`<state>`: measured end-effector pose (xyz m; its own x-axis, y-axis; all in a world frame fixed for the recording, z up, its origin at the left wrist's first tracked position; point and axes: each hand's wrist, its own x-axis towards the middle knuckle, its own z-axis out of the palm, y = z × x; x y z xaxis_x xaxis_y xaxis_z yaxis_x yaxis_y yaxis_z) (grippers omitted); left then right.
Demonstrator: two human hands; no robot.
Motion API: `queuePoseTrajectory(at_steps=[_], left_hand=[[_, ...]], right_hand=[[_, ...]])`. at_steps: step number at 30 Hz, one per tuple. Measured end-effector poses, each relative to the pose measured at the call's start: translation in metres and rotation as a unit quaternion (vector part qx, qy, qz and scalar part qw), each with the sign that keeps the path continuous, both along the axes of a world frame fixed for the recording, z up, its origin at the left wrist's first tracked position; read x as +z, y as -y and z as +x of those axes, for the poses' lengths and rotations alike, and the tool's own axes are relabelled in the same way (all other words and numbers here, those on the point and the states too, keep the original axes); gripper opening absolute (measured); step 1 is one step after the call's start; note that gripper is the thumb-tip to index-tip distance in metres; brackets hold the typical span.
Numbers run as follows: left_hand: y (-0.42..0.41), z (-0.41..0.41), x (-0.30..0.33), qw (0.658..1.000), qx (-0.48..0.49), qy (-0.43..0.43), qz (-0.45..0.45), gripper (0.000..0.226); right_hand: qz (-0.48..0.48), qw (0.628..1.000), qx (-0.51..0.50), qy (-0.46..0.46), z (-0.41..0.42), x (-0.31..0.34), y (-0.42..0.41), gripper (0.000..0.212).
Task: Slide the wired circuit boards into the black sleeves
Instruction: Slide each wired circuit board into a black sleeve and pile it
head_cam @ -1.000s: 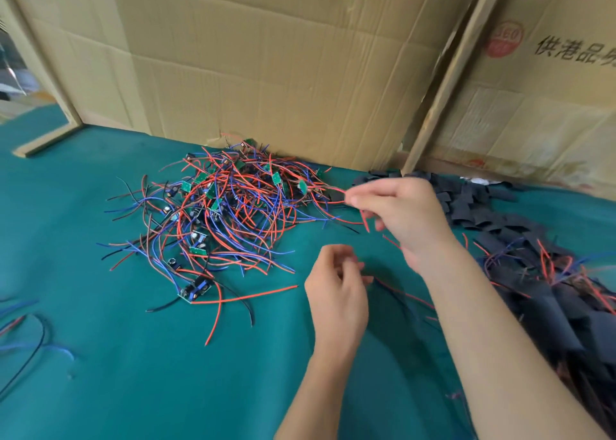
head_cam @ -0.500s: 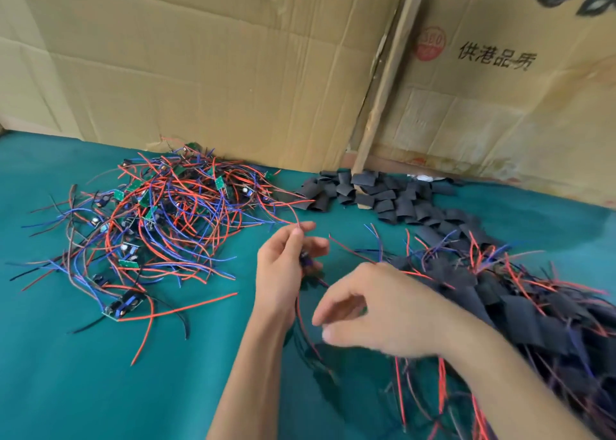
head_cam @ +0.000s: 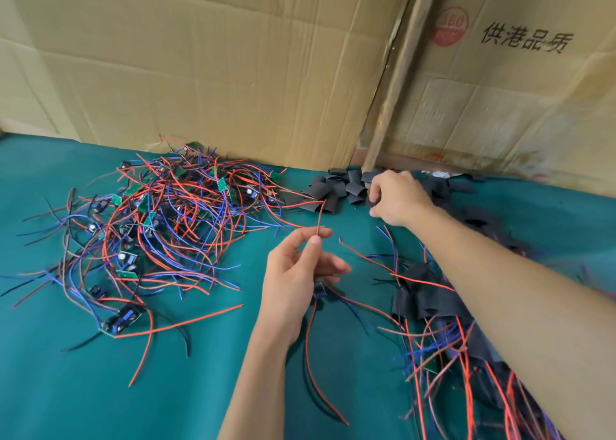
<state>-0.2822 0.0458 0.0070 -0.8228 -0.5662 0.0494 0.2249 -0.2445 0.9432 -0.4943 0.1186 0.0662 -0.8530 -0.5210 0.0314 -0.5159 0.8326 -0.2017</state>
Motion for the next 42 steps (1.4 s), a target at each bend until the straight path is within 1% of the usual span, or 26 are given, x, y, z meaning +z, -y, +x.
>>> queuePoseTrajectory(at_steps=[2,4,5,6,7,8,9,10,11,13,15,17,18,19,22,25,27,31,34,36,38,39,42], left_hand=[[0.0,0.001,0.002,1.0,-0.01,0.0,0.0,0.023],[0.0,0.001,0.002,1.0,-0.016,0.001,0.002,0.024],[0.0,0.001,0.002,1.0,-0.016,0.0,0.003,0.024],[0.0,0.001,0.003,1.0,-0.015,0.0,0.004,0.024],[0.0,0.001,0.003,1.0,-0.015,0.001,0.005,0.024],[0.0,0.002,0.003,1.0,-0.015,0.001,0.006,0.024],[0.0,0.002,0.004,1.0,-0.015,0.0,0.007,0.024],[0.0,0.002,0.004,1.0,-0.016,-0.002,0.007,0.023],[0.0,0.002,0.005,1.0,-0.016,-0.003,0.004,0.023],[0.0,0.002,0.004,1.0,-0.018,-0.001,-0.006,0.023],[0.0,0.002,0.003,0.999,-0.018,0.006,-0.026,0.024],[-0.001,0.001,0.003,0.998,-0.018,0.016,-0.05,0.026],[-0.002,0.001,0.003,0.998,-0.019,0.02,-0.06,0.026],[-0.003,0.001,0.003,0.997,-0.022,0.024,-0.065,0.027],[-0.003,0.001,0.003,0.997,-0.025,0.035,-0.069,0.032],[-0.006,-0.001,0.003,0.995,-0.025,0.049,-0.087,0.03],[-0.007,-0.002,0.003,0.994,-0.023,0.053,-0.093,0.028],[-0.008,-0.002,0.003,0.995,-0.016,0.045,-0.093,0.022],[-0.007,-0.001,0.003,0.997,-0.011,0.032,-0.076,0.008],[-0.007,-0.001,0.003,0.998,-0.015,0.022,-0.058,0.007],[-0.008,0.0,0.004,0.998,-0.022,0.015,-0.048,0.009],[-0.008,0.0,0.004,0.999,-0.029,0.014,-0.043,0.012],[-0.003,0.003,0.001,0.996,-0.067,0.024,-0.049,0.029]], right_hand=[[-0.008,1.0,-0.011,-0.012,0.003,-0.002,-0.001,0.018],[-0.03,0.999,-0.027,-0.003,0.006,0.004,-0.002,0.016],[-0.069,0.997,-0.04,0.007,0.009,0.009,-0.002,0.017],[-0.135,0.989,-0.055,0.022,0.015,0.016,-0.002,0.019],[-0.226,0.971,-0.069,0.045,0.023,0.024,-0.003,0.023],[-0.332,0.936,-0.081,0.08,0.036,0.03,-0.006,0.028],[-0.436,0.887,-0.087,0.121,0.052,0.035,-0.01,0.032],[-0.522,0.834,-0.092,0.155,0.069,0.035,-0.016,0.033],[-0.581,0.788,-0.097,0.177,0.084,0.03,-0.022,0.031],[-0.65,0.72,-0.116,0.211,0.108,0.017,-0.03,0.019],[-0.696,0.656,-0.153,0.248,0.118,0.006,-0.032,0.01],[-0.734,0.592,-0.193,0.27,0.118,0.0,-0.033,0.011],[-0.747,0.569,-0.204,0.277,0.118,-0.002,-0.032,0.012],[-0.755,0.554,-0.209,0.282,0.117,-0.004,-0.031,0.013],[-0.761,0.544,-0.208,0.286,0.117,-0.007,-0.029,0.015],[-0.763,0.548,-0.195,0.283,0.117,-0.007,-0.031,0.014],[-0.749,0.564,-0.172,0.302,0.122,-0.007,-0.027,0.014],[-0.707,0.599,-0.121,0.355,0.134,-0.015,-0.016,0.029],[-0.669,0.641,-0.083,0.366,0.134,-0.019,-0.018,0.027],[-0.655,0.657,-0.074,0.365,0.133,-0.02,-0.022,0.024],[-0.663,0.653,-0.079,0.357,0.132,-0.019,-0.025,0.022],[-0.679,0.641,-0.085,0.348,0.131,-0.017,-0.027,0.022],[-0.749,0.578,-0.099,0.308,0.122,-0.007,-0.035,0.021]])
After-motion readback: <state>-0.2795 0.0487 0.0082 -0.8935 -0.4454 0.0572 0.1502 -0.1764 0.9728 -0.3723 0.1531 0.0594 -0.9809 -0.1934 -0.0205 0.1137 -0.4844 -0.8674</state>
